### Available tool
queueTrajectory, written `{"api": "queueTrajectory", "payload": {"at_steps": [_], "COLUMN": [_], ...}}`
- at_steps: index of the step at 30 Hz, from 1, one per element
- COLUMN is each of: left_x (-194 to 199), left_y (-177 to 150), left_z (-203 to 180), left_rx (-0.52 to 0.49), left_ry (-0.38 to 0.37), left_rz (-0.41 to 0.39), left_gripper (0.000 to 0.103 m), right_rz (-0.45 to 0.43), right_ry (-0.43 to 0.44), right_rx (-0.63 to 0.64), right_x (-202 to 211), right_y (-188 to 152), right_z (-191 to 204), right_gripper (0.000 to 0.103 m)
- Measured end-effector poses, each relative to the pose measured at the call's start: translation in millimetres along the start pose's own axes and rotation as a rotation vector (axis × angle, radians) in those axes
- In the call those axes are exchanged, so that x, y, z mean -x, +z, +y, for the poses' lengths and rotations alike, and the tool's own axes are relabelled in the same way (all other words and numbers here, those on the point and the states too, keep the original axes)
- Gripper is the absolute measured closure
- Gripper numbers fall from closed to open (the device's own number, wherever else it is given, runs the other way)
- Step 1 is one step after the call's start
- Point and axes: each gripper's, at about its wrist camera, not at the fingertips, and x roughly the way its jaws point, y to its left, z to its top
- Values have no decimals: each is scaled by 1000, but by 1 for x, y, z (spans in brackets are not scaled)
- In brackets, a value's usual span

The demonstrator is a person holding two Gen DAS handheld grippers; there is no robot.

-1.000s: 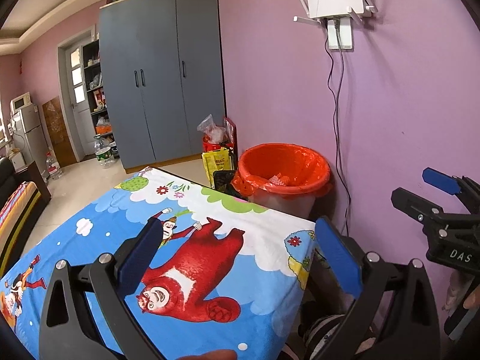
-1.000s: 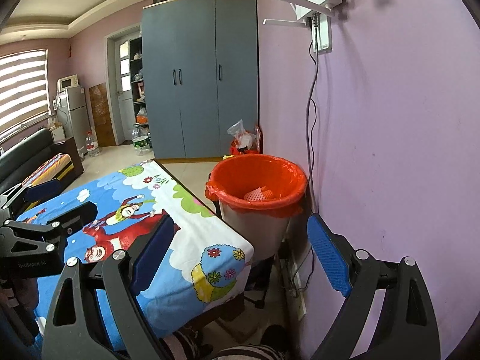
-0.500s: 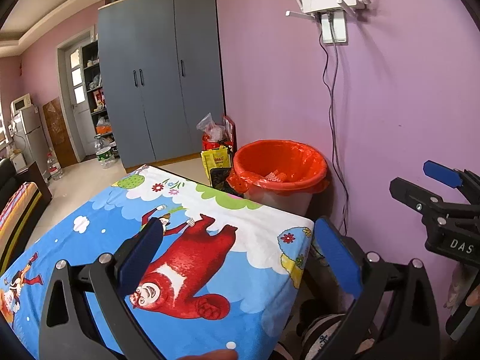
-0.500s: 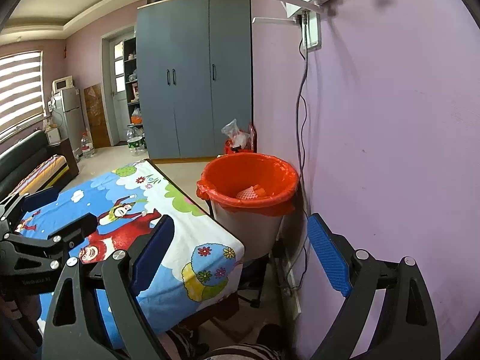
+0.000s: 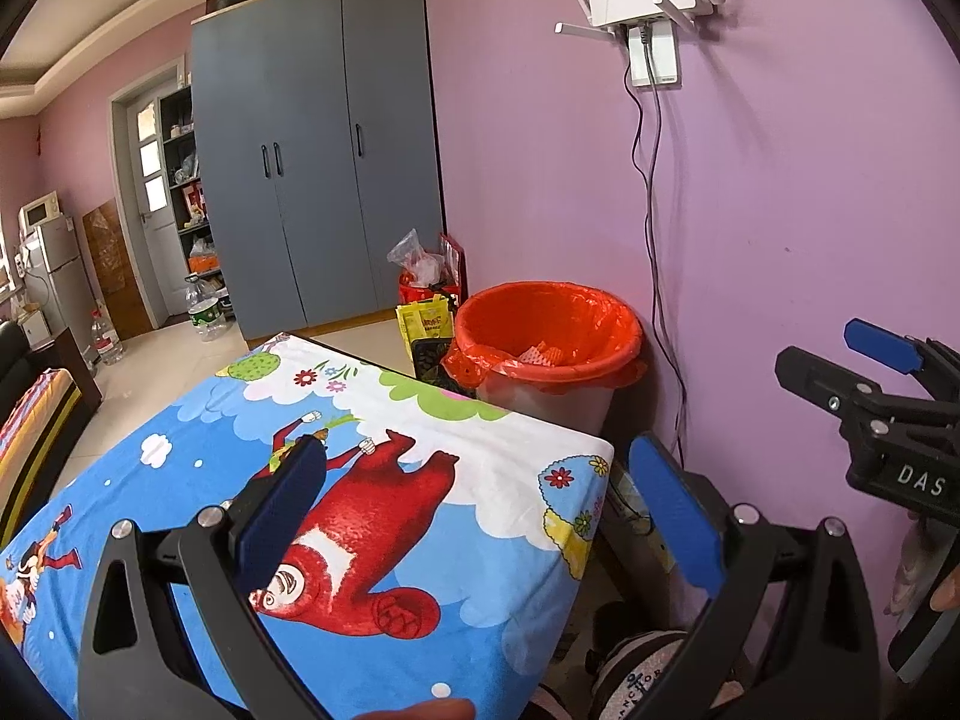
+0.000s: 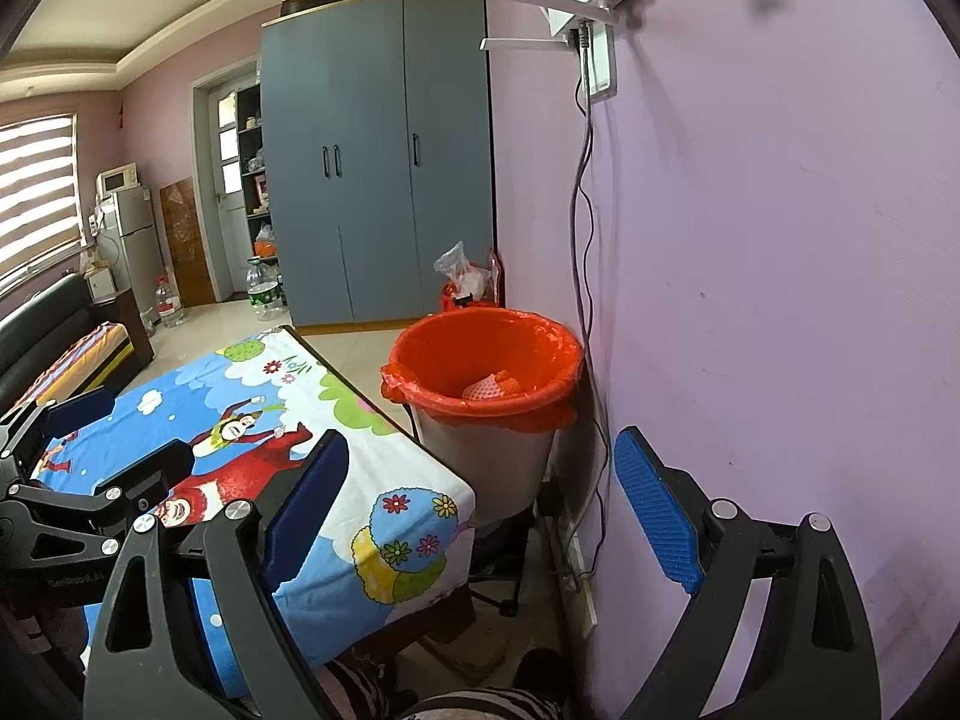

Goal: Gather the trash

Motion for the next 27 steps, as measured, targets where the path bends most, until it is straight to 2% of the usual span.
{"api": "queueTrajectory", "payload": {"at_steps": [27], "left_x": [2], "left_y": [-2], "left_z": [1], "left_rx": [2], "left_ry": [3], "left_rz": [7], "left_gripper": [5], "right_rz": [2], "right_ry": [-2], "right_rx": [-2], "right_x": [3], "right_y": [0], "right_z": [0], "right_gripper": [18]}}
